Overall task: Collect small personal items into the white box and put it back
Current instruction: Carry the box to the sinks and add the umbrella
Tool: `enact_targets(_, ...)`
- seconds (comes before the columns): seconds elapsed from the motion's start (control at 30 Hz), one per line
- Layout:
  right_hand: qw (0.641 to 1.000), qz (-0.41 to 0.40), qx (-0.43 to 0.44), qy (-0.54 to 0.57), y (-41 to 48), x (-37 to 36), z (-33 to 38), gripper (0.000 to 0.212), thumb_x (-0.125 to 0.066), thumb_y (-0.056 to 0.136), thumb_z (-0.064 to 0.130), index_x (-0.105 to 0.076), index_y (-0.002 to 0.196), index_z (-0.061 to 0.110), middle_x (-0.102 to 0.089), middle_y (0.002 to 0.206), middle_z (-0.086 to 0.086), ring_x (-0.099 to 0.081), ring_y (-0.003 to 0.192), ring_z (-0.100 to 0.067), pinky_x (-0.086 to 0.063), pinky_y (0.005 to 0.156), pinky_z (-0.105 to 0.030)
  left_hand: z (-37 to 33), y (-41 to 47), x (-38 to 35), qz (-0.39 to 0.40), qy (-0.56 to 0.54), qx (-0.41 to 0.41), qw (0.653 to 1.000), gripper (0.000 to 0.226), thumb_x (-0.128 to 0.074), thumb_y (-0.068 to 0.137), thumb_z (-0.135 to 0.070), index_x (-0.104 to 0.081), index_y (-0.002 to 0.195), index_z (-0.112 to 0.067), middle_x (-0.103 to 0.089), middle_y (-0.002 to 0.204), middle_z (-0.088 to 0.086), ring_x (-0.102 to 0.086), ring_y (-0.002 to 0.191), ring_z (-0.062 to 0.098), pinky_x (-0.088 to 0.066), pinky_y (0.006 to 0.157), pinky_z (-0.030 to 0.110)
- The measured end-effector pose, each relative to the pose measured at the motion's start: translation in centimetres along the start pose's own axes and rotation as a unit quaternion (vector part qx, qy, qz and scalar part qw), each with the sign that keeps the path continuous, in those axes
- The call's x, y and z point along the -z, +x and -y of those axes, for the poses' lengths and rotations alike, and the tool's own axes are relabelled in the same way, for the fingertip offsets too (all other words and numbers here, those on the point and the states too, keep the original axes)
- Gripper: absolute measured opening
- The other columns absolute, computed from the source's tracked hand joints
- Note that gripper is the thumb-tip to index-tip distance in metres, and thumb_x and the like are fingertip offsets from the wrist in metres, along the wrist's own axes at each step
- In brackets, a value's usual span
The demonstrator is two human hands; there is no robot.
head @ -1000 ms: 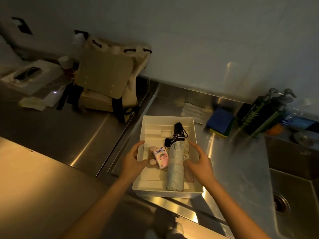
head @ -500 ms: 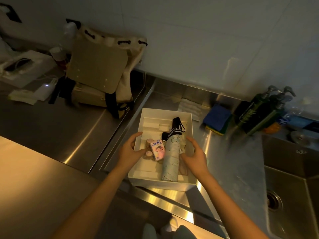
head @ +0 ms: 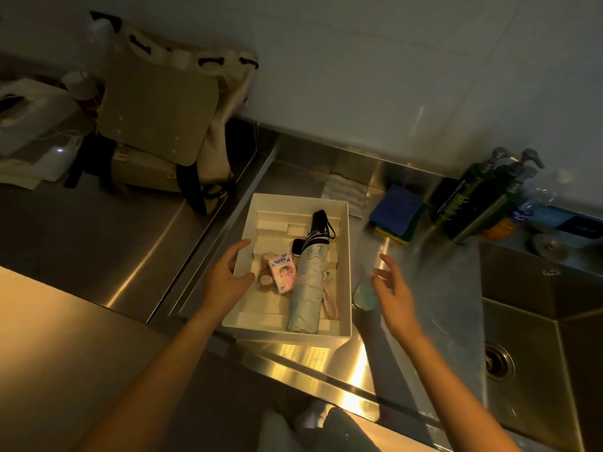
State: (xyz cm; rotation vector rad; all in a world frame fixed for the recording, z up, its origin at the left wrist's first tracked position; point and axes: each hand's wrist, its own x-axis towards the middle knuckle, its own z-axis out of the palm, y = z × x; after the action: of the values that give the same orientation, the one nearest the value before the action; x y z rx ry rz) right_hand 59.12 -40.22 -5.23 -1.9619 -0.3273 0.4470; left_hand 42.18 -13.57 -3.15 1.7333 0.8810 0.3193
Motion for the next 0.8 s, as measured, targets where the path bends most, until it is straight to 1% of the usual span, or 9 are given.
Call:
enact_targets(0.07, 0.997, 0.007, -0.005, -0.074, 0.4, 1.0, -2.1, 0.061, -0.064, 0.087, 0.023, -0.036, 0.140, 0.030, -0.052, 0.135, -0.001, -0.051, 0.122, -0.020, -0.047, 0.099, -0.037, 0.0, -0.1, 0.0, 0.003, -0.003, 0.002, 1.000, 0.063, -0.066, 0.082, -0.002, -0.048, 0.131, -0.037, -0.049, 0.123, -0.011, -0.049, 0.110, 0.010, -0.047, 0.089, 0.033)
enact_targets(0.1, 0.994, 0.025, 0.000, -0.110, 0.6, 1.0, -2.9, 0.067, -0.068, 0.082, 0.026, -0.036, 0.141, 0.029, -0.048, 0.140, 0.001, -0.047, 0.126, -0.020, -0.044, 0.102, -0.038, 0.0, -0.1, 0.0, 0.005, -0.003, 0.003, 1.000, 0.063, -0.066, 0.082, -0.002, -0.048, 0.131, -0.037, -0.048, 0.123, -0.011, -0.049, 0.110, 0.011, -0.047, 0.090, 0.034)
enact_targets(0.17, 0.981, 0.060, 0.020, -0.181, 0.9, 0.6, -4.0, 0.080, -0.074, 0.075, 0.035, -0.034, 0.143, 0.028, -0.043, 0.144, 0.004, -0.040, 0.130, -0.017, -0.038, 0.105, -0.035, -0.1, -0.1, 0.0, 0.004, -0.008, -0.002, 1.000, 0.062, -0.066, 0.082, -0.001, -0.048, 0.130, -0.037, -0.049, 0.126, -0.008, -0.050, 0.113, 0.014, -0.048, 0.092, 0.038)
enact_targets(0.23, 0.969, 0.069, 0.029, -0.235, 1.3, 0.0, -5.0, 0.089, -0.077, 0.069, 0.042, -0.033, 0.144, 0.027, -0.043, 0.143, 0.003, -0.036, 0.130, -0.017, -0.036, 0.103, -0.032, -0.2, -0.1, 0.0, 0.002, -0.005, -0.002, 1.000, 0.062, -0.066, 0.081, -0.001, -0.048, 0.129, -0.036, -0.049, 0.132, -0.004, -0.049, 0.116, 0.017, -0.048, 0.093, 0.041)
enact_targets(0.3, 0.963, 0.059, 0.027, -0.262, 1.6, -0.5, -5.7, 0.090, -0.078, 0.067, 0.045, -0.034, 0.143, 0.026, -0.045, 0.140, 0.002, -0.036, 0.128, -0.018, -0.037, 0.101, -0.032, -0.3, -0.1, 0.0, 0.002, 0.000, 0.000, 1.000, 0.062, -0.066, 0.082, -0.001, -0.047, 0.131, -0.035, -0.048, 0.134, -0.002, -0.049, 0.117, 0.019, -0.048, 0.093, 0.041)
enact_targets(0.43, 0.956, 0.047, 0.022, -0.289, 2.6, -1.1, -6.9, 0.081, -0.079, 0.069, 0.035, -0.041, 0.139, 0.020, -0.049, 0.133, -0.004, -0.040, 0.123, -0.021, -0.039, 0.099, -0.032, -0.1, -0.1, 0.1, 0.007, -0.001, -0.002, 1.000, 0.063, -0.065, 0.081, 0.000, -0.048, 0.131, -0.035, -0.046, 0.138, -0.001, -0.048, 0.121, 0.021, -0.048, 0.096, 0.044)
enact_targets(0.6, 0.968, 0.015, 0.024, -0.249, 3.3, -1.1, -6.7, 0.068, -0.080, 0.066, 0.037, -0.054, 0.126, 0.016, -0.053, 0.121, -0.004, -0.046, 0.114, -0.021, -0.043, 0.094, -0.029, -0.1, 0.0, 0.1, 0.010, -0.007, -0.003, 1.000, 0.063, -0.065, 0.081, 0.001, -0.048, 0.130, -0.035, -0.047, 0.138, -0.001, -0.049, 0.122, 0.020, -0.049, 0.096, 0.042)
enact_targets(0.73, 0.981, -0.050, 0.084, -0.167, 4.1, 0.2, -2.8, 0.062, -0.080, 0.066, 0.034, -0.058, 0.121, 0.017, -0.055, 0.116, -0.003, -0.053, 0.106, -0.022, -0.050, 0.090, -0.041, 0.0, 0.1, 0.1, 0.011, -0.017, -0.007, 1.000, 0.063, -0.064, 0.081, 0.002, -0.048, 0.131, -0.033, -0.047, 0.137, -0.002, -0.048, 0.120, 0.017, -0.048, 0.095, 0.040)
enact_targets(0.8, 0.982, -0.082, 0.118, -0.125, 4.5, 0.9, 0.3, 0.060, -0.083, 0.066, 0.027, -0.058, 0.120, 0.018, -0.055, 0.114, -0.002, -0.055, 0.103, -0.021, -0.052, 0.086, -0.041, 0.0, 0.0, 0.2, 0.010, -0.019, -0.007, 1.000, 0.063, -0.064, 0.081, 0.003, -0.049, 0.131, -0.033, -0.047, 0.134, -0.006, -0.047, 0.118, 0.013, -0.048, 0.095, 0.037)
